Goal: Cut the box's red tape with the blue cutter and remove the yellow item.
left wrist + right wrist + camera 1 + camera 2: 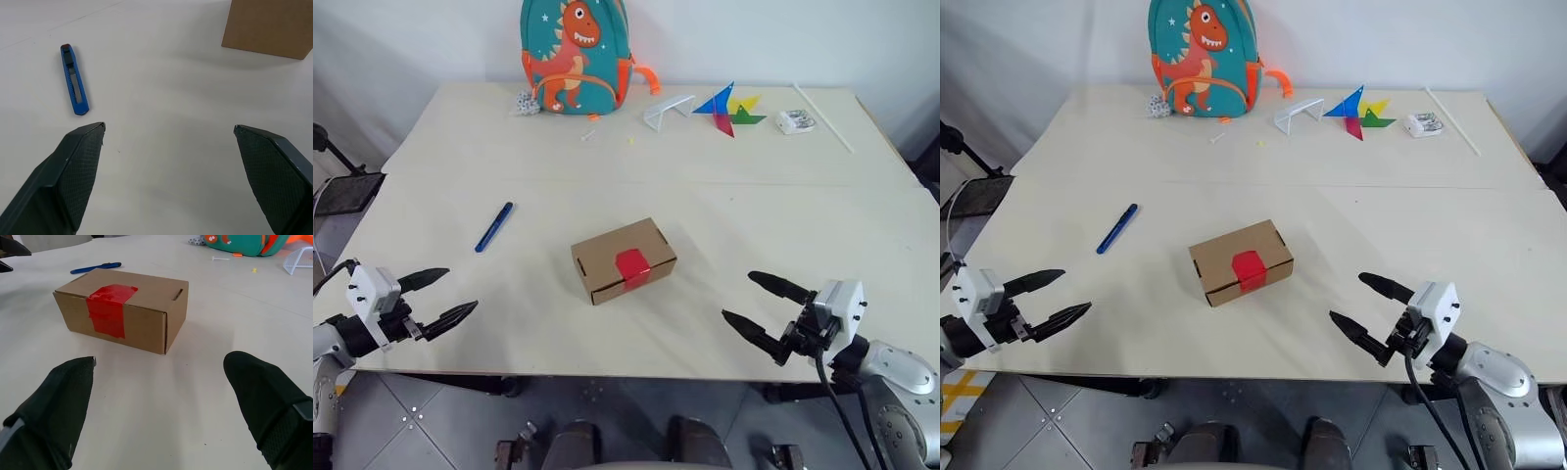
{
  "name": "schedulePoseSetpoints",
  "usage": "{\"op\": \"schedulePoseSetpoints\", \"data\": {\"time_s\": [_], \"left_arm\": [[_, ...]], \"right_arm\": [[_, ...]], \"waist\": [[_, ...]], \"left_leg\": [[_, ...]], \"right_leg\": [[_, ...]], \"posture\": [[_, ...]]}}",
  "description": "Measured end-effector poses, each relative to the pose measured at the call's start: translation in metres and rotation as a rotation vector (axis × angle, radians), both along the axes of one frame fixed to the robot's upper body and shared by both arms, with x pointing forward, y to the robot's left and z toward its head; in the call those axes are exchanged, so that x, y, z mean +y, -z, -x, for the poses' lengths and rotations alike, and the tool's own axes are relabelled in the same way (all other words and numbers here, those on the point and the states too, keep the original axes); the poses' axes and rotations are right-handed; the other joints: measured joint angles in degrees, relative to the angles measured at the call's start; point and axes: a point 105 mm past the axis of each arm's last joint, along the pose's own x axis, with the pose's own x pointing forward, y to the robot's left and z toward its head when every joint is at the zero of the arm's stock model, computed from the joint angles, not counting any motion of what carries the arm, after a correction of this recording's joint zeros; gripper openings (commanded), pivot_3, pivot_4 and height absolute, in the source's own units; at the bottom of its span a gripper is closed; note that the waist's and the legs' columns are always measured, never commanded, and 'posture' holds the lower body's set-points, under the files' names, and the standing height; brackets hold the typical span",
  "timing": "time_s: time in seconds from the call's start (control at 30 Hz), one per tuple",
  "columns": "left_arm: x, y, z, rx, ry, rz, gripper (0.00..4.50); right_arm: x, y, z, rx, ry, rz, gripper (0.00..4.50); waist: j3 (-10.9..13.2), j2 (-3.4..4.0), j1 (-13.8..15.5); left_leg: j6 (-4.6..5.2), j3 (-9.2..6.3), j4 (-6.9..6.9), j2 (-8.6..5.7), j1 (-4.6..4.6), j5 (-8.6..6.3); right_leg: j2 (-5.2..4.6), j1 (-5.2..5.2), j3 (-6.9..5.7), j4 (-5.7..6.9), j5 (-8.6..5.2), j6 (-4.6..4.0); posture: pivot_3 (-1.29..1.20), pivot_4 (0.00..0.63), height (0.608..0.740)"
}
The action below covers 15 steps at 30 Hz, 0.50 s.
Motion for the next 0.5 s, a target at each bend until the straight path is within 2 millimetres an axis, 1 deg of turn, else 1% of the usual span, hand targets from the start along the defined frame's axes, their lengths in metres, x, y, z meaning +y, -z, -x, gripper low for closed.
{"op": "schedulePoseSetpoints", "data": {"time_s": [0.1,0.2,0.3,0.4,0.43,0.47,0.5], "left_arm": [[-0.003,0.004,0.000,0.044,0.010,0.022,4.48],[-0.006,0.004,0.000,0.084,0.025,0.079,4.48],[-0.008,-0.002,-0.001,0.110,0.044,0.106,3.88],[-0.016,-0.023,-0.018,0.032,0.063,0.125,2.94],[-0.023,-0.033,-0.031,-0.006,0.075,0.119,2.67],[-0.027,-0.040,-0.037,-0.029,0.084,0.109,2.37],[-0.034,-0.046,-0.049,-0.046,0.101,0.090,2.06]], "right_arm": [[0.000,0.000,0.000,0.000,0.001,0.000,4.50],[0.000,0.000,0.000,0.003,-0.001,-0.002,4.50],[0.006,-0.002,0.006,0.014,-0.031,-0.008,3.87],[0.022,-0.002,0.013,0.044,-0.095,0.014,2.83],[0.031,0.000,0.013,0.061,-0.112,0.026,2.54],[0.037,0.001,0.013,0.070,-0.129,0.031,2.22],[0.043,0.004,0.012,0.086,-0.140,0.043,1.87]], "waist": [[0.00,0.00,0.00],[0.00,-0.01,0.00],[0.00,0.00,0.01],[-0.05,-0.10,0.35],[-0.06,-0.12,0.50],[-0.07,-0.14,0.46],[-0.09,-0.15,0.41]], "left_leg": [[0.00,0.00,0.00,0.00,0.00,0.00],[0.00,-0.01,0.01,0.00,0.00,0.00],[0.00,-0.01,0.01,0.01,0.00,0.00],[0.00,-0.09,0.16,0.03,-0.05,0.00],[0.00,-0.11,0.24,0.02,-0.07,0.00],[0.02,-0.10,0.33,0.02,-0.11,-0.02],[0.05,-0.05,0.39,-0.02,-0.09,-0.03]], "right_leg": [[0.00,0.00,0.00,0.00,0.00,0.00],[0.00,0.00,0.00,0.03,0.00,0.00],[0.01,-0.01,0.01,0.03,0.00,0.00],[0.04,0.00,-0.03,0.11,0.01,-0.01],[0.03,0.05,-0.03,0.13,0.01,-0.02],[0.04,0.04,-0.03,0.13,0.03,-0.04],[0.03,0.06,0.03,0.14,0.07,-0.01]], "posture": [[0.00,0.150,0.740],[0.00,0.150,0.740],[0.00,0.150,0.740],[0.00,0.150,0.740],[0.00,0.150,0.740],[0.00,0.150,0.740],[0.00,0.150,0.740]]}}
